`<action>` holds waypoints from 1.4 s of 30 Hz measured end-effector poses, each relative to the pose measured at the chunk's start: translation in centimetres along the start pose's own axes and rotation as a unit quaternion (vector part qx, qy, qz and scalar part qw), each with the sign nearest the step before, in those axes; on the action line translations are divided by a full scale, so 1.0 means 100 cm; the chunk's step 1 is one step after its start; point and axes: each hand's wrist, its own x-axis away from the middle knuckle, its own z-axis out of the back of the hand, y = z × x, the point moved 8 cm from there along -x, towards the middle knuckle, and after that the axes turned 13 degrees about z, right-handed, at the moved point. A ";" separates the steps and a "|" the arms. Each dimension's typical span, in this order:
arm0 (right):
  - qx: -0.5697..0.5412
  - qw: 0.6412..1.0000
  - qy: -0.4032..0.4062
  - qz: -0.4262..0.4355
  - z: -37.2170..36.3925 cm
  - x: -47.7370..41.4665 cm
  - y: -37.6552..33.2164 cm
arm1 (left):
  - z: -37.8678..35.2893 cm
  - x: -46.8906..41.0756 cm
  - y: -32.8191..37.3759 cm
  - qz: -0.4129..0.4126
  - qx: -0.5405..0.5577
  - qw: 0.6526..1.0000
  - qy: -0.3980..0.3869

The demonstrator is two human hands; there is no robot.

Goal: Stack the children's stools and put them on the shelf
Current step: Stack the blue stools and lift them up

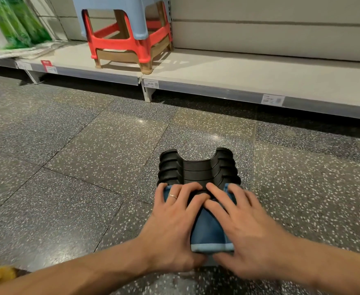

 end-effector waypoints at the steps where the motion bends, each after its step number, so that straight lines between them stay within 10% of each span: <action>1: 0.003 1.000 0.014 0.005 0.000 -0.001 0.003 | 0.002 -0.003 -0.001 -0.004 0.002 1.000 0.003; 10: 0.069 0.991 0.024 0.111 0.010 -0.001 0.019 | 0.006 -0.019 -0.025 -0.039 0.049 0.998 -0.012; 42: -0.116 0.956 0.264 0.057 0.001 -0.025 0.088 | 0.003 -0.027 -0.070 0.070 0.251 0.956 0.138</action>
